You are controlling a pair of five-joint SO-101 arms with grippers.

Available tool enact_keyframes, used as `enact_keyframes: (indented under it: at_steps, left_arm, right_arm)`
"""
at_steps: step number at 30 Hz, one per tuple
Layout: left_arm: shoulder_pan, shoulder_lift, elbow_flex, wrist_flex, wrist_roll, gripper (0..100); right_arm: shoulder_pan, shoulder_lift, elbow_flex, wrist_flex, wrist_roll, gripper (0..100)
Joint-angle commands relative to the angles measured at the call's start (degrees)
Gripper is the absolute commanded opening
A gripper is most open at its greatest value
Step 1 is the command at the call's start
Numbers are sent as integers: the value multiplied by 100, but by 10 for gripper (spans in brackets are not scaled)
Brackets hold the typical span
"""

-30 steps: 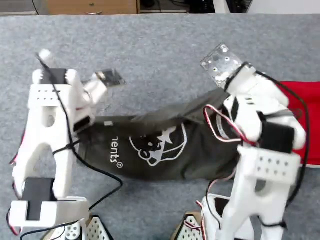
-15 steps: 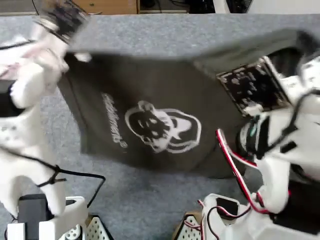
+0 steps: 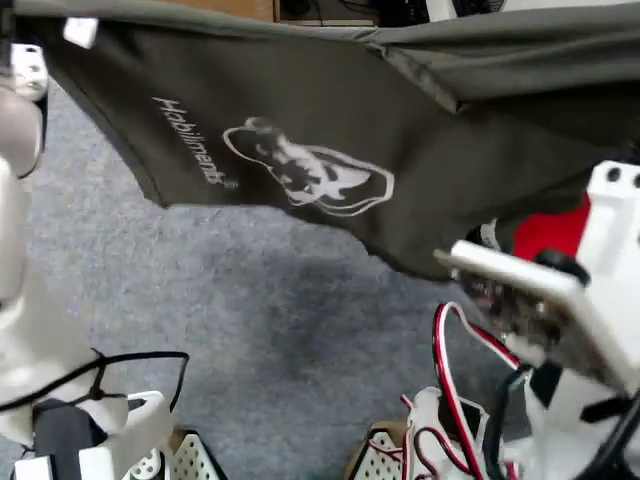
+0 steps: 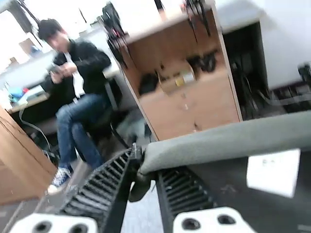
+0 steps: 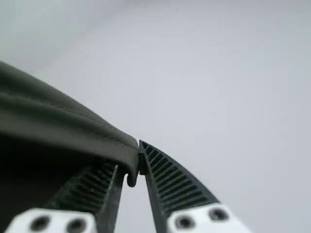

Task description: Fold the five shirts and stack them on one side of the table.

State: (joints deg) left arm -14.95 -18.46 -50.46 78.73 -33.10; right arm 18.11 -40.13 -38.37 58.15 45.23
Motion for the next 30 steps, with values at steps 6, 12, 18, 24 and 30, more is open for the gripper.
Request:
enact_keyframes:
  at_steps: [6, 12, 18, 24, 30]
  left_arm:
    - [-132, -119, -1451, 149, 79, 18]
    - [-79, -119, -2673, 1345, 62, 18]
    - [-79, -48, -2470, 2207, 53, 18]
    - [26, -31, -18, 2189, -132, 18]
    - [352, 251, 3305, 967, -642, 18]
  right_arm:
    - [963, 48, -813, -123, 290, 2]
    - [1358, 48, -1235, 149, 299, 2]
    - [1279, 136, -1235, 1371, 308, 2]
    - [-163, 514, 101, 2295, 545, 2]
    - [-1130, 998, 2475, 1741, 404, 2]
